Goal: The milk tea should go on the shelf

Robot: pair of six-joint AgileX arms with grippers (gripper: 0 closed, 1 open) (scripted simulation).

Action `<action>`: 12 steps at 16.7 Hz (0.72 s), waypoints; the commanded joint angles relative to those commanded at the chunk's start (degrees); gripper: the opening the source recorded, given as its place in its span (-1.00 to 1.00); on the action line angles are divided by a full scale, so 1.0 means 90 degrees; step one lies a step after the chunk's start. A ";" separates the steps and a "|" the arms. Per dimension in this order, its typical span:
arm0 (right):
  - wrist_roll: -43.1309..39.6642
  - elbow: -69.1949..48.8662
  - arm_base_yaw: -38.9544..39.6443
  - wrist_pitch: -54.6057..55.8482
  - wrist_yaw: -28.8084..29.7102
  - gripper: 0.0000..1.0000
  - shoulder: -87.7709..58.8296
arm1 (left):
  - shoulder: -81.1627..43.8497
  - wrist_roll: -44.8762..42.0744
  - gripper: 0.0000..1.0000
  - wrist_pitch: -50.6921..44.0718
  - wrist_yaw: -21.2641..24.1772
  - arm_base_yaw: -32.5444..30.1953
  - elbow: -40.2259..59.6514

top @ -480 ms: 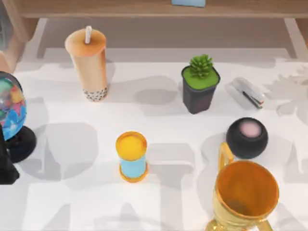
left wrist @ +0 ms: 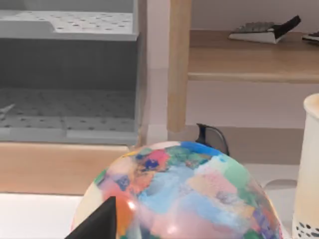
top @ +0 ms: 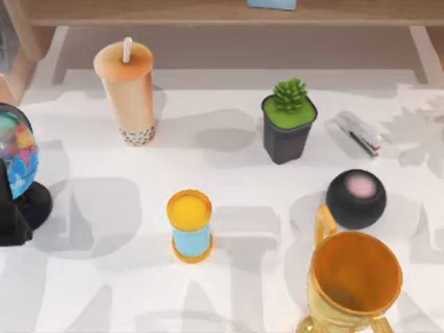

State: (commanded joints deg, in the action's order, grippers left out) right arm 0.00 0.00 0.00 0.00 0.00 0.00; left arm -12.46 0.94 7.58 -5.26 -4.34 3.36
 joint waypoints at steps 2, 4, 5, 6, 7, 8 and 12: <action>0.0000 0.0000 0.0000 0.0000 0.0000 1.00 0.0000 | -0.0983 0.0032 1.00 0.0634 -0.0375 -0.0269 0.0181; 0.0000 0.0000 0.0000 0.0000 0.0000 1.00 0.0000 | -0.2202 0.0063 1.00 0.1439 -0.0779 -0.0554 0.0379; 0.0000 0.0000 0.0000 0.0000 0.0000 1.00 0.0000 | -0.2869 0.0076 1.00 0.1901 -0.0973 -0.0718 0.0522; 0.0000 0.0000 0.0000 0.0000 0.0000 1.00 0.0000 | -0.3554 0.0088 1.00 0.2399 -0.1151 -0.0907 0.0708; 0.0000 0.0000 0.0000 0.0000 0.0000 1.00 0.0000 | -0.4246 0.0098 1.00 0.2932 -0.1308 -0.1123 0.0928; 0.0000 0.0000 0.0000 0.0000 0.0000 1.00 0.0000 | -0.4936 0.0108 1.00 0.3482 -0.1443 -0.1359 0.1163; 0.0000 0.0000 0.0000 0.0000 0.0000 1.00 0.0000 | -0.7546 0.0159 1.00 0.5367 -0.1822 -0.2287 0.1976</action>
State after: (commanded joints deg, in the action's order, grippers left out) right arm 0.00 0.00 0.00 0.00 0.00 0.00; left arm -80.37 2.37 55.88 -21.66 -24.92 21.14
